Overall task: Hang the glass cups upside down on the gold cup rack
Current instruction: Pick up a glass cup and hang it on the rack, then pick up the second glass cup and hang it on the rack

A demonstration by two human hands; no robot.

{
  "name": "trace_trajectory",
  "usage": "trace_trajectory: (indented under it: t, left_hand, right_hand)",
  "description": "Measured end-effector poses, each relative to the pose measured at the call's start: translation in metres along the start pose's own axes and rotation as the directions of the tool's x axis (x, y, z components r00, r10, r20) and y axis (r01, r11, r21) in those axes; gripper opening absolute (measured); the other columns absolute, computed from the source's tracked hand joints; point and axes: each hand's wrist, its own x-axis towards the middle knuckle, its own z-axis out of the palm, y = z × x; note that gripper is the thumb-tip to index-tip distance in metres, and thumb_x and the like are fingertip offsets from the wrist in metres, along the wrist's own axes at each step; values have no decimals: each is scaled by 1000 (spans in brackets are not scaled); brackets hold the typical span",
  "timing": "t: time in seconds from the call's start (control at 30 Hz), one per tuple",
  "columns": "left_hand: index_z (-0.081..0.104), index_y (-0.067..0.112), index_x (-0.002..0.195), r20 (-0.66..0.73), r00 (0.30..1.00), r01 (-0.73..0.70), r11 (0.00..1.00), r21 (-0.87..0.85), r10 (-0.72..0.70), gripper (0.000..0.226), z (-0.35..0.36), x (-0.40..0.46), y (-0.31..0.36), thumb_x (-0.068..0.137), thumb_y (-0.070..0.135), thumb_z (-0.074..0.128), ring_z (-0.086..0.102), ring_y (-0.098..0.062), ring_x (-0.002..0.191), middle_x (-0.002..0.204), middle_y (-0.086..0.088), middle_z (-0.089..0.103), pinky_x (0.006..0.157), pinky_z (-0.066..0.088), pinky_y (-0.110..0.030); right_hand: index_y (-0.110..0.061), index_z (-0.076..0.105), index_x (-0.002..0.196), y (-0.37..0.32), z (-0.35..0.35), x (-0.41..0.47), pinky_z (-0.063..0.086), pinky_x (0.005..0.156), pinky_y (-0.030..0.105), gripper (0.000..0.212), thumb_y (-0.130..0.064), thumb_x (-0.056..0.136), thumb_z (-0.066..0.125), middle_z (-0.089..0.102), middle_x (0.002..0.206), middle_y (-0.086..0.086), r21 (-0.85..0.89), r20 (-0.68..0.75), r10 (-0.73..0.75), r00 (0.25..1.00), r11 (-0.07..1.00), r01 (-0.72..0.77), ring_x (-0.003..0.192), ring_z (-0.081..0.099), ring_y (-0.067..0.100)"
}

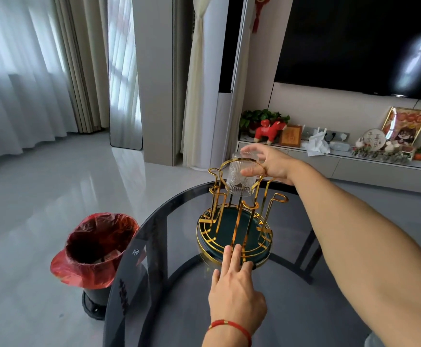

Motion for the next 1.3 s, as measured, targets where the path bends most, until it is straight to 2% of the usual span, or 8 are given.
trace_trajectory:
  t: [0.13, 0.27, 0.5, 0.7, 0.9, 1.0, 1.13, 1.3]
  left_hand:
    - [38, 26, 155, 38, 999, -3, 1000, 29, 2, 66, -2, 0, 1, 92, 21, 58, -21, -22, 157, 174, 3, -7, 130, 7, -52]
    - [36, 28, 155, 40, 999, -2, 999, 43, 1, 68, -1, 0, 0, 90, 22, 57, -22, -20, 157, 173, 3, -10, 130, 9, -51]
    - [34, 30, 157, 60, 998, -2, 995, 97, -4, 69, -1, 2, -1, 93, 25, 59, -19, -22, 158, 173, 2, -10, 130, 13, -52]
    - [36, 27, 155, 44, 999, -5, 984, 178, -3, 65, 1, -14, 16, 93, 24, 57, -15, -32, 159, 174, -4, -5, 125, 21, -59]
    - [55, 21, 142, -4, 975, -220, 974, 61, 220, 55, 9, -41, 57, 87, 17, 56, 28, -29, 148, 154, -2, 45, 110, 45, -51]
    - [60, 21, 139, 48, 955, -292, 956, -23, 292, 53, 19, -58, 76, 86, 17, 58, 41, -28, 139, 145, 0, 59, 110, 45, -47]
    - [64, 17, 134, 109, 952, -267, 949, -168, 287, 47, 25, -77, 97, 87, 18, 62, 53, -28, 134, 139, -8, 64, 112, 42, -34]
    - [67, 19, 128, 95, 964, -197, 910, -363, 247, 39, 21, -93, 105, 89, 21, 64, 60, -21, 125, 131, -4, 68, 97, 42, -23]
  right_hand:
    - [-21, 53, 142, 7, 5, 1, 58, 92, 41, 86, -13, 67, 96, 67, 125, 3, -90, 53, -6, 999, 996, 10, 118, 65, 24]
    - [-14, 49, 142, 12, 12, 2, 51, 107, 52, 89, -3, 67, 95, 65, 132, 14, -139, 55, -28, 998, 990, 36, 124, 63, 30]
    - [-29, 35, 160, 11, 7, -17, 48, 108, 45, 102, -9, 77, 90, 49, 156, 12, -289, -9, -33, 999, 957, 29, 138, 51, 31]
    - [-28, 58, 143, 26, -17, -125, 49, 101, 36, 44, -35, 100, 66, 63, 139, -2, -375, -328, -132, 936, 927, 0, 121, 61, 15]
    - [-26, 76, 112, 48, -24, -278, 49, 91, 23, 18, -28, 95, 70, 75, 107, -13, -711, -122, -83, 989, 703, -29, 101, 67, 8]
    - [-32, 72, 116, 60, -17, -331, 45, 102, 32, 22, -39, 96, 64, 72, 116, -15, -799, -48, -8, 999, 600, -34, 112, 59, 8]
    - [-38, 49, 144, 71, -7, -370, 40, 110, 38, 63, -59, 87, 63, 50, 146, -15, -880, 11, 87, 996, 473, -31, 134, 43, 10]
    - [-37, 38, 149, 73, 4, -374, 43, 102, 40, 79, -54, 80, 74, 41, 148, -6, -898, -127, 115, 985, 409, -163, 134, 40, 20]
